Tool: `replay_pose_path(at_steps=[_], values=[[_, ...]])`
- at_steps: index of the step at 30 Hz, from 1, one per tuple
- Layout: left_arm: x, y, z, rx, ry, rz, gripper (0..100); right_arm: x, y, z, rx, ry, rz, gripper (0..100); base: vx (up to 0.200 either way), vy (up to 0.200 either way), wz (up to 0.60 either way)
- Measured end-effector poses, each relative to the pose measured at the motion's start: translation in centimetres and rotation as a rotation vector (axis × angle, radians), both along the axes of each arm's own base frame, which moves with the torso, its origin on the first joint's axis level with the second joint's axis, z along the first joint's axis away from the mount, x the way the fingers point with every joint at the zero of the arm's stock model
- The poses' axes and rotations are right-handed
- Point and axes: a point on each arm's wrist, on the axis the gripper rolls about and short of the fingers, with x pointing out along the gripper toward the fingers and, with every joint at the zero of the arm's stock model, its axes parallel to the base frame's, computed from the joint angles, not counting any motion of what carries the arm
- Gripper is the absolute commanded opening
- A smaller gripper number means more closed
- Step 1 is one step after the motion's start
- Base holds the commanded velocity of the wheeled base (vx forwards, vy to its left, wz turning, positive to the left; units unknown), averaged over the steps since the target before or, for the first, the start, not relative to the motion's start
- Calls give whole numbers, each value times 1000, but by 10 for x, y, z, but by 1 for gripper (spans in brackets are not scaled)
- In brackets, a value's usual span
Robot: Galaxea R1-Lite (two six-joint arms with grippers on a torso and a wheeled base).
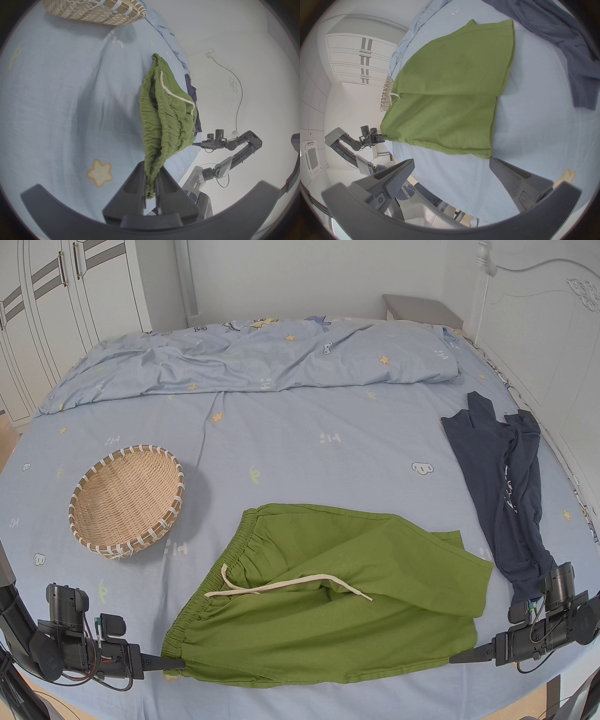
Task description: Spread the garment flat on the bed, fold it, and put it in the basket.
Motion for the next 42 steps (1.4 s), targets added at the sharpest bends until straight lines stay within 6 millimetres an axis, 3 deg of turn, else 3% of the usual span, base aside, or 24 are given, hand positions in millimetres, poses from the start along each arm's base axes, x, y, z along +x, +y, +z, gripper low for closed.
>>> replay_pose_path(at_steps=[30,31,42], values=[[0,3,0,1,1,15,0,12,1,-15,4,-14,3,100,0,0,0],[0,3,0,1,1,15,0,12,1,-16,5,-11,3,0,0,0,0],[-2,8,0,7,2,50,0,10,-2,-18,3,8,-11,0,0,0,0]])
